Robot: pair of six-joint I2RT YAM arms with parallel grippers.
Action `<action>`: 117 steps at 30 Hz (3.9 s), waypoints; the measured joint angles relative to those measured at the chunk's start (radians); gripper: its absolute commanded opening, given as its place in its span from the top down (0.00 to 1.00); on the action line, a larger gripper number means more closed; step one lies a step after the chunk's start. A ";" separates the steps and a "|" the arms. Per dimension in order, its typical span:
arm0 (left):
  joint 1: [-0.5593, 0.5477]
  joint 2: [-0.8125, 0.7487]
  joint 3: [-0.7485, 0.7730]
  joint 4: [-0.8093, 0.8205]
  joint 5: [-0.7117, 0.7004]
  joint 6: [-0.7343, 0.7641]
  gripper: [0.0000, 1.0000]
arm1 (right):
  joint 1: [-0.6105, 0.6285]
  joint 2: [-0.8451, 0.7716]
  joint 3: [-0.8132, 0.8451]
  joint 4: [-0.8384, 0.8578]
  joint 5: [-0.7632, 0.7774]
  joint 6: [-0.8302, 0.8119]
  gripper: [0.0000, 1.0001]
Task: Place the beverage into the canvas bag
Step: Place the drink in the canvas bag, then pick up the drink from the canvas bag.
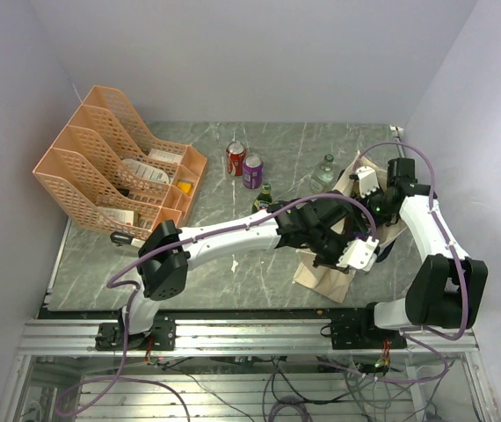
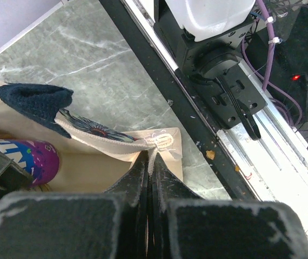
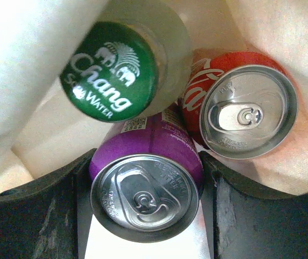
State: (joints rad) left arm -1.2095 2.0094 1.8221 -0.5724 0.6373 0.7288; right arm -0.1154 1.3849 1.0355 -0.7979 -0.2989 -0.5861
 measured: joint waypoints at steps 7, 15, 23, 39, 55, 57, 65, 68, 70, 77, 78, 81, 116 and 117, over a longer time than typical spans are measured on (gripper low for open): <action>0.006 -0.005 -0.002 0.000 0.004 0.000 0.93 | 0.003 0.013 -0.008 0.029 0.037 0.026 0.73; 0.006 -0.005 -0.002 0.002 0.004 0.001 0.93 | 0.004 0.041 -0.008 0.048 0.051 0.044 0.65; 0.010 -0.005 -0.002 0.007 0.004 0.005 0.93 | 0.004 0.067 -0.016 0.073 0.050 0.045 0.52; 0.015 -0.005 0.002 0.008 0.004 0.005 0.93 | 0.003 0.065 -0.044 0.105 0.054 0.041 0.20; 0.018 -0.005 0.008 0.006 0.002 0.004 0.93 | 0.003 0.061 -0.021 0.054 0.045 0.044 0.03; 0.018 -0.005 0.011 0.006 0.000 0.004 0.93 | 0.003 0.052 -0.006 0.037 0.042 0.045 0.03; 0.018 -0.005 0.021 0.002 -0.005 -0.003 0.93 | 0.003 -0.010 0.067 -0.020 0.041 0.046 0.02; 0.018 -0.004 0.030 -0.002 -0.010 -0.008 0.93 | 0.002 -0.031 0.097 -0.046 0.042 0.049 0.02; 0.018 -0.004 0.038 -0.002 -0.017 -0.018 0.93 | 0.000 -0.039 0.132 -0.063 0.041 0.055 0.03; 0.024 -0.001 0.079 -0.014 -0.031 -0.066 0.81 | -0.008 -0.060 0.274 -0.107 -0.012 0.093 0.03; 0.025 0.000 0.085 -0.017 -0.032 -0.073 0.76 | -0.009 -0.064 0.291 -0.109 -0.022 0.097 0.03; 0.030 0.002 0.104 -0.023 -0.035 -0.090 0.66 | -0.009 -0.075 0.349 -0.110 -0.054 0.112 0.03; -0.049 0.080 0.182 -0.221 -0.007 0.324 0.92 | -0.222 -0.152 0.091 -0.467 -0.042 -0.216 0.37; -0.050 0.080 0.177 -0.216 -0.007 0.330 0.92 | -0.224 -0.152 0.091 -0.467 -0.033 -0.216 0.36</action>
State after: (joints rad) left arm -1.2598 2.0895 1.9995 -0.7879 0.6304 1.0588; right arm -0.3397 1.2331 1.1267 -1.2644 -0.3321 -0.8024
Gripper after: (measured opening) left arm 0.084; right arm 0.637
